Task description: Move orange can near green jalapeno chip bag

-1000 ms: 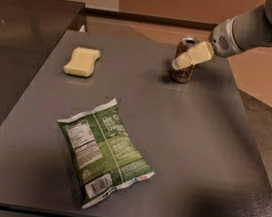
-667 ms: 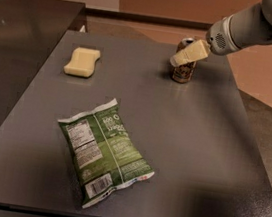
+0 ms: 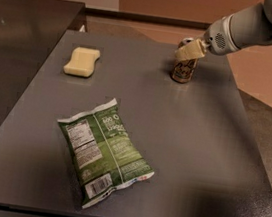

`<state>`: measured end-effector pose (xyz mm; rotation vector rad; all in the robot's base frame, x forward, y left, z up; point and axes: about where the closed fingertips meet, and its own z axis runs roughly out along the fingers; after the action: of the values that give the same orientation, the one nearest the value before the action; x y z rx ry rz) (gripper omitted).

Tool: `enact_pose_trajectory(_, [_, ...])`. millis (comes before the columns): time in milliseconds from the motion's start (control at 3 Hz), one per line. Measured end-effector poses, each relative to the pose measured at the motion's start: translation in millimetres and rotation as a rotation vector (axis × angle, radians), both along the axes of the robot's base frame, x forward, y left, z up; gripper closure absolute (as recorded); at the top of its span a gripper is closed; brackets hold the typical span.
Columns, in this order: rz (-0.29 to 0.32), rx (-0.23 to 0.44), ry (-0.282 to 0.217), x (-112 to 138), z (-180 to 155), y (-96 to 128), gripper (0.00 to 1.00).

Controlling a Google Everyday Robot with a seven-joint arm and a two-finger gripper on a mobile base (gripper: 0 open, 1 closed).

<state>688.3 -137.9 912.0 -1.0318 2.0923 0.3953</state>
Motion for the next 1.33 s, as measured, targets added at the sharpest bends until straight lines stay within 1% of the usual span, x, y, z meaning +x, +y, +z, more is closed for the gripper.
enact_pose_trajectory(333, [0.049, 0.032, 0.005, -17, 8, 12, 0.87])
enact_pose_trajectory(667, [0.137, 0.074, -0.004, -46, 24, 32, 1.00])
enact_pose_trajectory(1000, [0.227, 0.094, 0.011, -78, 30, 52, 1.00])
enact_pose_trajectory(1333, [0.291, 0.088, 0.029, -107, 33, 67, 1.00])
